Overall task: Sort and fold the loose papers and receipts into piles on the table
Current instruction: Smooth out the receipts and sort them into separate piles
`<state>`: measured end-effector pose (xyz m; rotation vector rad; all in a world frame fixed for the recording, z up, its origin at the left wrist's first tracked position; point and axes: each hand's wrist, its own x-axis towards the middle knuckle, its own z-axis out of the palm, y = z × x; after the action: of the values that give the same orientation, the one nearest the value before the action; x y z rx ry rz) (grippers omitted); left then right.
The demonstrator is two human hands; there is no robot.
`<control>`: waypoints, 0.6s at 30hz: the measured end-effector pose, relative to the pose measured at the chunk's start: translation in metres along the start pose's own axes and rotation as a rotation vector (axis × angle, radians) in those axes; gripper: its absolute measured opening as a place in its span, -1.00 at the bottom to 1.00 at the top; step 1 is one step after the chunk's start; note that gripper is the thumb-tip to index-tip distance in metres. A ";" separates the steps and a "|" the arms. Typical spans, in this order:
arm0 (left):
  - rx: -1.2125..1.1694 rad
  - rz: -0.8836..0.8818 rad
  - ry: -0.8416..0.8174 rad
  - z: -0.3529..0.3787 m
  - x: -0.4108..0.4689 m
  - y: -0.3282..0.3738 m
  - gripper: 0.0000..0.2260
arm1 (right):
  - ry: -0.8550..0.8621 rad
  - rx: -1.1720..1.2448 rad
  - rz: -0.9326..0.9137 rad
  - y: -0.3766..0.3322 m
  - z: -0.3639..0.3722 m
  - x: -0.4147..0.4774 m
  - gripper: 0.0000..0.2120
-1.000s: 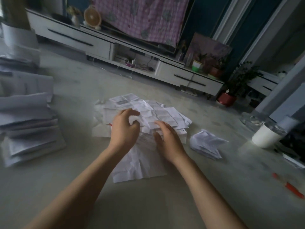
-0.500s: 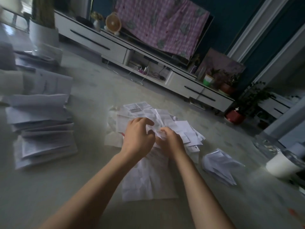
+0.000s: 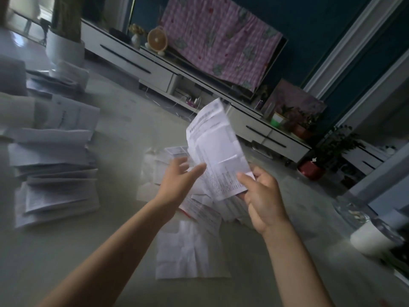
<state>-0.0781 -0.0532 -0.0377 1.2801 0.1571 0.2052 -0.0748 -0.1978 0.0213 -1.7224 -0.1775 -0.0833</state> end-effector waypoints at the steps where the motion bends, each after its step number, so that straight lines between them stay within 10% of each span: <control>1: -0.097 -0.073 -0.051 -0.001 0.000 0.003 -0.41 | -0.051 0.146 0.046 -0.006 -0.004 -0.007 -0.78; 6: -0.314 -0.216 -0.376 -0.006 0.002 0.002 -0.37 | -0.114 0.499 0.223 0.001 -0.023 -0.027 -0.58; 18: -0.364 -0.165 -0.496 -0.007 -0.008 0.012 -0.67 | -0.109 0.457 0.314 0.023 -0.019 -0.033 -0.60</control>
<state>-0.0887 -0.0453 -0.0286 0.9168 -0.1938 -0.2203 -0.1027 -0.2223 -0.0038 -1.2797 -0.0010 0.2657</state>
